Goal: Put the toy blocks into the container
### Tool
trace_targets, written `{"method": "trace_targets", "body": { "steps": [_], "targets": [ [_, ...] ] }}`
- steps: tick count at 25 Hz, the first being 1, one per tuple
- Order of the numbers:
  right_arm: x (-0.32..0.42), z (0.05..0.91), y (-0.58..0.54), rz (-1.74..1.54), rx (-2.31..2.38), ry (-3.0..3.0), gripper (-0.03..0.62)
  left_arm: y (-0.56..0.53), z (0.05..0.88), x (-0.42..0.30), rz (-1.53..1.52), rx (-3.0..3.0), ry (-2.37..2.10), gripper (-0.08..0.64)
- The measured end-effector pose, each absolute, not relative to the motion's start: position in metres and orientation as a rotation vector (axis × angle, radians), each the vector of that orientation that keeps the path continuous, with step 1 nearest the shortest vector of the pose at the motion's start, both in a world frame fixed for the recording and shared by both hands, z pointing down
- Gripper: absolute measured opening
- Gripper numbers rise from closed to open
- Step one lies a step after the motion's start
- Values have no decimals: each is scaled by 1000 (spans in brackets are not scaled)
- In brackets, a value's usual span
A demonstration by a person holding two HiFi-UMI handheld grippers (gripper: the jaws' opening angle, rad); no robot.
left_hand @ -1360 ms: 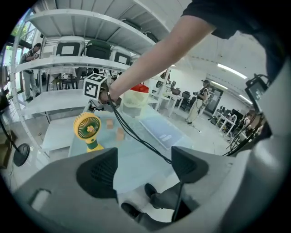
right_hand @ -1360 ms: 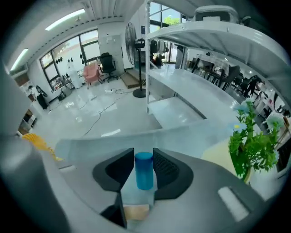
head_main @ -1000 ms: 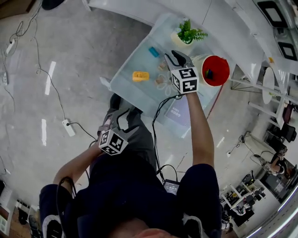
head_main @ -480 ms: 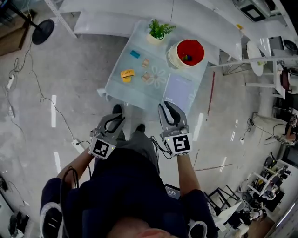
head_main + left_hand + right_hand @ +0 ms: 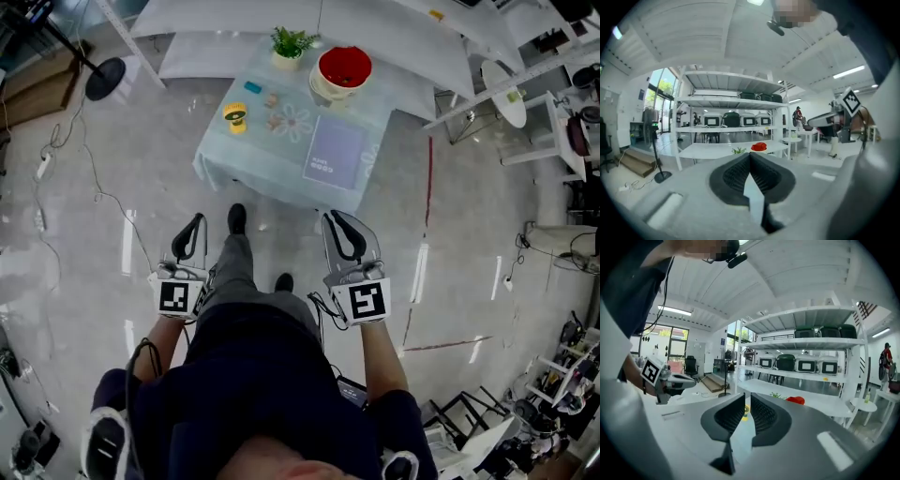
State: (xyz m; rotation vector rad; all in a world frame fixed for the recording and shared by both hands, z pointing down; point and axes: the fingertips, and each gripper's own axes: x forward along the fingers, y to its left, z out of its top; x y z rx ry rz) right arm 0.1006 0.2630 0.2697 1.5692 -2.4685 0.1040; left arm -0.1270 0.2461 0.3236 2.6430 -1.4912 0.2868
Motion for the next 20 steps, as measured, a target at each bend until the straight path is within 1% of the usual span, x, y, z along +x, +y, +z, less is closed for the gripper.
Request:
{"method": "trace_targets", "body": {
  "steps": [4,10,16,20],
  "targets": [
    [132,256,326,107,1551,-2443,34,306,295,-125,280,2547,-1619,2],
    [136,241,406,161,1544,-2436,28,368,263,-135,342,2577,-1676,2],
    [126,232,438,98,1528,-2403,32,401,258,-125,326,2638,-1616,0],
    [144,222,462,32,1561,-2438,31,433,250,-108,253,2630,-1669,0]
  ]
}}
